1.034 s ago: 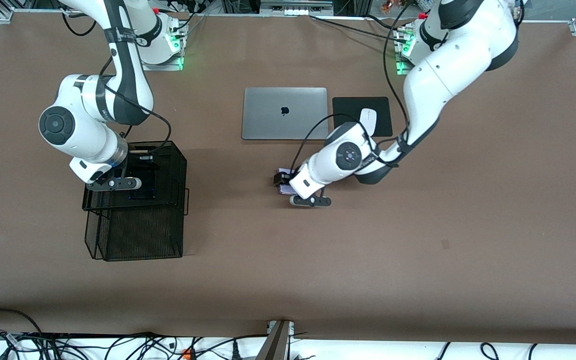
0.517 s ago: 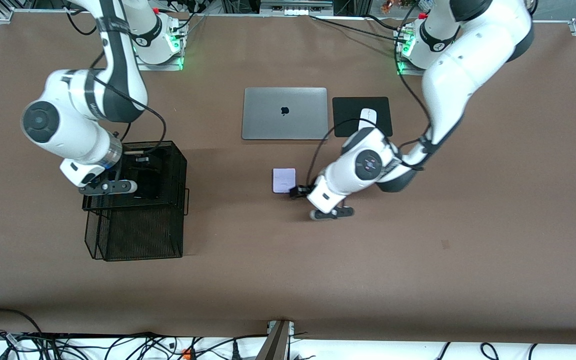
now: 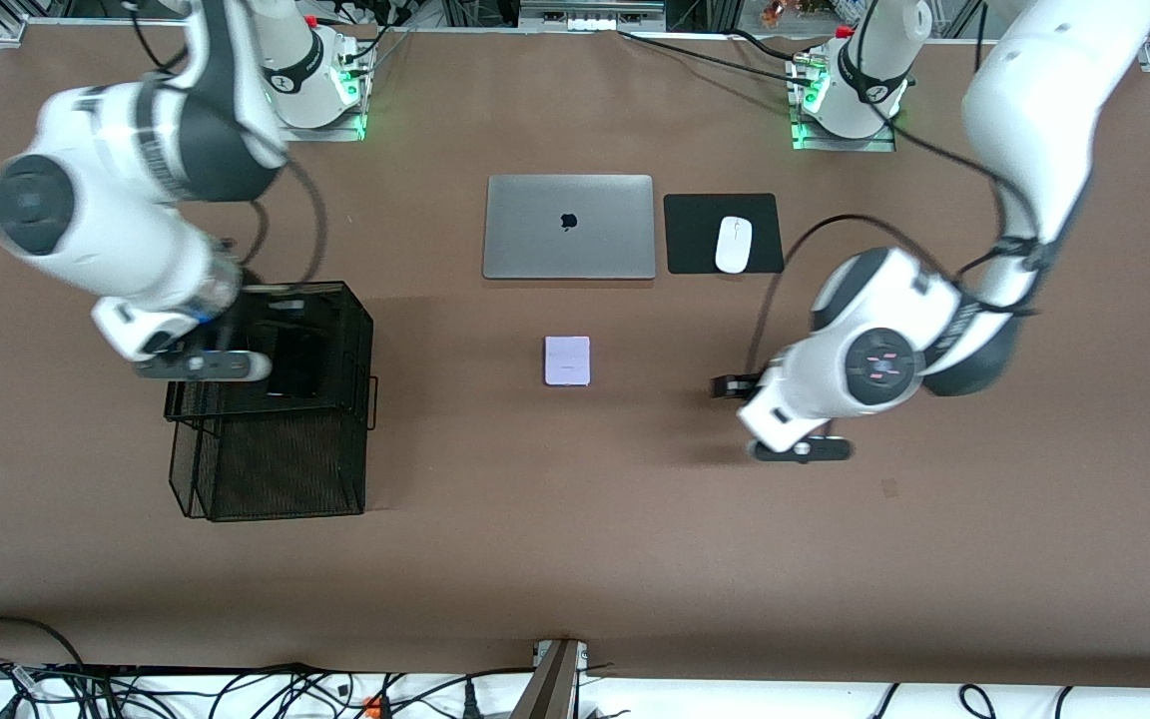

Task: Place phones with both arms
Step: 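Move the right gripper to the white phone while the left gripper returns, then lower the right gripper and grasp the white phone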

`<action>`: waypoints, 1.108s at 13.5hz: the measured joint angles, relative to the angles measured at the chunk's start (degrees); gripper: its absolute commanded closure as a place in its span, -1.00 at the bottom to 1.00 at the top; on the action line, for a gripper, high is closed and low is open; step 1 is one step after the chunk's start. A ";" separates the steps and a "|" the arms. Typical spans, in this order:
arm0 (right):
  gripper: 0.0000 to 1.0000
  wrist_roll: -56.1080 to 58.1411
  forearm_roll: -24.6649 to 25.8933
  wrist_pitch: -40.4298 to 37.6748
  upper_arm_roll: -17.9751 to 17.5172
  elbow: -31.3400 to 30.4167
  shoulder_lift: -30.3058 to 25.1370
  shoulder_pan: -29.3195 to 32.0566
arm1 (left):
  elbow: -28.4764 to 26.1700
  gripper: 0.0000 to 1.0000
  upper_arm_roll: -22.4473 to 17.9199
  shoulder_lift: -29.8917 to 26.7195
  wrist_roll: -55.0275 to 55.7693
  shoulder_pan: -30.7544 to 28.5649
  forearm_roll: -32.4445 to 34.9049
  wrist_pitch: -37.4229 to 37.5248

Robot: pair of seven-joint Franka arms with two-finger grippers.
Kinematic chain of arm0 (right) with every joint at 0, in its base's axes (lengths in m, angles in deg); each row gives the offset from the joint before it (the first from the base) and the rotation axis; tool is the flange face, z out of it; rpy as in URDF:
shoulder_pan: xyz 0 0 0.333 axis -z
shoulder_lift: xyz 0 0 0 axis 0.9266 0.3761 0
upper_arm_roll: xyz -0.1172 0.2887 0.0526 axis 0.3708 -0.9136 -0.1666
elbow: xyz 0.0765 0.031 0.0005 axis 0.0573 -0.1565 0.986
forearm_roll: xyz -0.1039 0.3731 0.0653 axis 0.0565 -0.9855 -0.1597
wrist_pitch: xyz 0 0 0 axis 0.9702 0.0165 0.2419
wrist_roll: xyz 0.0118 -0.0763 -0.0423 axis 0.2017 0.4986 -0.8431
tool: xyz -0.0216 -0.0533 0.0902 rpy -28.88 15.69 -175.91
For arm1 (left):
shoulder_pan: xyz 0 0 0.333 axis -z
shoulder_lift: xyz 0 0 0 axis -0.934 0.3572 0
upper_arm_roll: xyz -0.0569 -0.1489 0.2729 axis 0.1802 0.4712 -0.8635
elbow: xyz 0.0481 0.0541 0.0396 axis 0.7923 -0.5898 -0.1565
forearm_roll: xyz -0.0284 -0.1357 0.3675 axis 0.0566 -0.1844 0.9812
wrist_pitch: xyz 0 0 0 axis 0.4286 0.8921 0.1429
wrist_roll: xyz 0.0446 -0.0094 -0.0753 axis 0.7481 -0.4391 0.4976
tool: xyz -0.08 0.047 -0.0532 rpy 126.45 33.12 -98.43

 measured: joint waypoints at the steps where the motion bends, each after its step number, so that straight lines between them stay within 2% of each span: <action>1: -1.00 -5.38 -0.07 0.14 -2.04 1.68 1.70 -1.25 | 1.19 -1.00 -0.08 -0.96 -4.11 -1.23 0.69 3.55; 4: -1.00 -22.26 -0.10 1.01 -9.64 9.72 9.01 -3.41 | 3.17 -1.00 -1.02 -3.46 -15.85 -5.01 0.88 7.52; 6: -1.00 -30.72 -0.10 2.19 -13.77 16.23 14.79 -3.93 | 3.15 -1.00 -5.42 -7.15 -22.23 -5.04 -1.33 8.78; 8: -1.00 -35.64 -0.10 5.19 -16.17 20.35 19.86 -4.60 | 2.87 -1.00 -12.91 -12.02 -28.12 -3.79 -8.96 9.35; 10: -1.00 -36.94 -0.10 8.46 -16.75 21.19 23.88 -5.74 | 1.25 -1.00 -23.95 -17.70 -31.94 0.76 -13.97 9.84; 12: -1.00 -36.99 -0.10 11.30 -16.84 21.05 27.58 -6.59 | -1.91 -1.00 -31.69 -22.90 -32.48 5.41 -14.88 9.38; 14: -1.00 -35.46 -0.10 15.77 -17.04 20.03 30.26 -6.68 | -6.74 -1.00 -38.41 -27.64 -32.47 9.62 -15.00 3.83; 15: -1.00 -33.25 -0.12 17.46 -17.44 19.18 30.94 -6.61 | -10.08 -1.00 -40.29 -30.20 -32.47 10.32 -15.33 -0.23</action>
